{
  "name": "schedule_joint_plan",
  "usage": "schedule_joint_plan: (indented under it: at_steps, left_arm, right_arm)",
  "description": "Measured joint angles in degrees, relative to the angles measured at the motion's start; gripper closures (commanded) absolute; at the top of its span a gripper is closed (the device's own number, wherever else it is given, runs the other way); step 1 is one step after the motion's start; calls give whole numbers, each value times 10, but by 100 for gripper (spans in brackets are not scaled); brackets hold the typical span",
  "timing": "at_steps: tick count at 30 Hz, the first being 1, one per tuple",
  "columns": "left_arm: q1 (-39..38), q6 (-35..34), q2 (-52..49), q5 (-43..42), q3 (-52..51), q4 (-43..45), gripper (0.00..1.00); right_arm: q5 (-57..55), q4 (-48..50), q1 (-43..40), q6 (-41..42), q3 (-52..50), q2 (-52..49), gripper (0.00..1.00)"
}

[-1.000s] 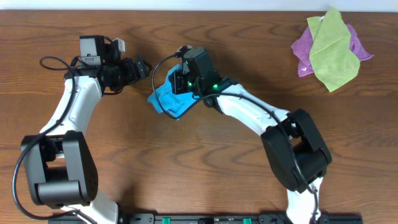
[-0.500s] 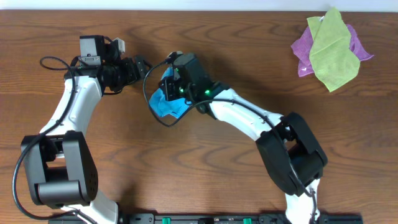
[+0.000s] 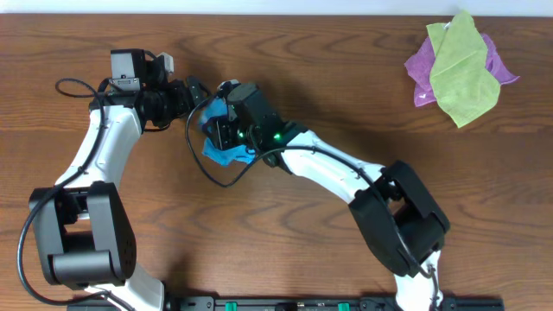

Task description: Fold the cloth

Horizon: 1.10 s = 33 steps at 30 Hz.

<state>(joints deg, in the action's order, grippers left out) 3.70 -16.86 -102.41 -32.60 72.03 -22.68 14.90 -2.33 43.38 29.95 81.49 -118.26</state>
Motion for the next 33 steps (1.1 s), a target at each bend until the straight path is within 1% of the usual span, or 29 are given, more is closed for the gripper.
schedule_joint_plan:
  at_steps: [2,5,6,8,11,13,15,16,19,21,23,28,31,33]
  left_arm:
    - [1,0,0,0,0,0,8]
    - [5,0,0,0,0,0,8]
    - [8,0,0,0,0,0,8]
    - [15,0,0,0,0,0,9]
    - [26,0,0,0,0,0,9]
    - [32,0,0,0,0,-1,8]
    - [35,0,0,0,0,-4,8]
    - [36,0,0,0,0,-8,6]
    - [36,2,0,0,0,-15,2]
    - [36,2,0,0,0,-20,5]
    - [36,2,0,0,0,-29,5]
    - [36,2,0,0,0,-53,5]
    - [36,2,0,0,0,-68,4]
    - [36,2,0,0,0,-73,4]
  right_arm:
    - [2,0,4,0,0,0,53]
    - [8,0,7,0,0,0,56]
    - [9,0,7,0,0,0,54]
    - [10,-6,7,-1,0,0,46]
    - [7,-43,-2,-4,2,1,39]
    - [2,-80,-15,-9,2,4,27]
    - [-11,-135,-41,-22,2,18,5]
    - [-20,-159,-55,-28,2,27,1]
    - [-43,-221,-100,-54,2,70,1]
    - [-59,-256,-126,-71,2,108,1]
    - [-79,-292,-145,-92,2,151,1]
    - [-116,-409,-154,-139,4,257,1]
    - [-151,-497,-153,-151,4,314,1]
    - [-180,-539,-153,-157,3,359,1]
